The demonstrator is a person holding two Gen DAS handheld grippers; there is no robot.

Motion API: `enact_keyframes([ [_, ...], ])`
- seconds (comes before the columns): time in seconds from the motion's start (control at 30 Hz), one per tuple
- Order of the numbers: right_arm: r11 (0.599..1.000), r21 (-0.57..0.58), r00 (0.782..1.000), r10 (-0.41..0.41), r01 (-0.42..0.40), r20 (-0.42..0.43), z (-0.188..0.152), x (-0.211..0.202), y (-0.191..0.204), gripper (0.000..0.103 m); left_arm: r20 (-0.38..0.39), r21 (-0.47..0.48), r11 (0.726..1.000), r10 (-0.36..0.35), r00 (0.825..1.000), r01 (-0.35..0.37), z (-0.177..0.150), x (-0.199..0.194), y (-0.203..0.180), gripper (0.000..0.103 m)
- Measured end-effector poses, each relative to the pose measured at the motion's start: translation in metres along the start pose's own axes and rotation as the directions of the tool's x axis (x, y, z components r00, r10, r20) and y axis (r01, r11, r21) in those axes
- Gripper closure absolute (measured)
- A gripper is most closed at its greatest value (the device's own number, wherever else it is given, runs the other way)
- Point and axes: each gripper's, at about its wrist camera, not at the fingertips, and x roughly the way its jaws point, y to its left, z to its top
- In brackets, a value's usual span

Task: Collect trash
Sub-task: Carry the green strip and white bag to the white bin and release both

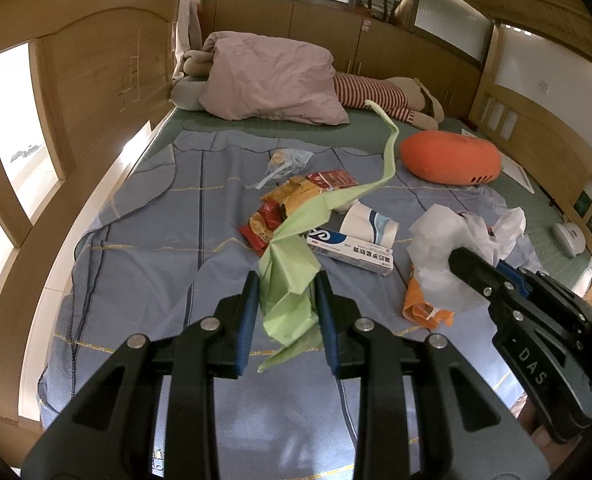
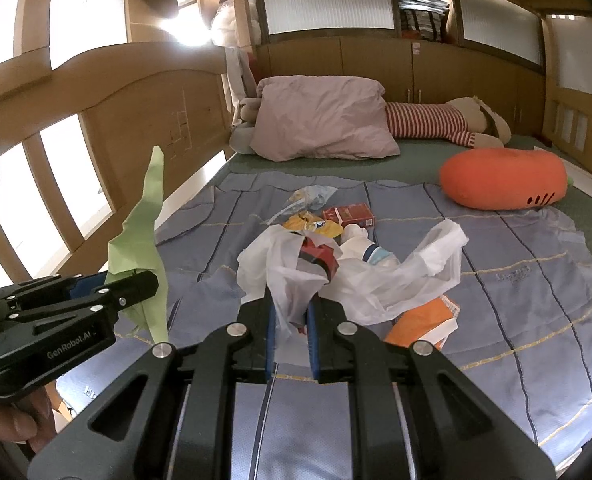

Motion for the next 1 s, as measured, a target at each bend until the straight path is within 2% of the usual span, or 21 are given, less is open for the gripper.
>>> enact_keyframes([
  [0.83, 1.0, -0.004, 1.0, 0.009, -0.009, -0.016, -0.003, 0.001, 0.0, 0.089, -0.002, 0.001, 1.0, 0.002, 1.0, -0.002, 0.0, -0.001, -0.001, 0.073],
  [1.0, 1.0, 0.0, 1.0, 0.007, -0.007, 0.008, 0.001, -0.012, -0.003, 0.089, -0.005, 0.01, 1.0, -0.015, 1.0, 0.015, -0.002, -0.001, -0.006, 0.073],
])
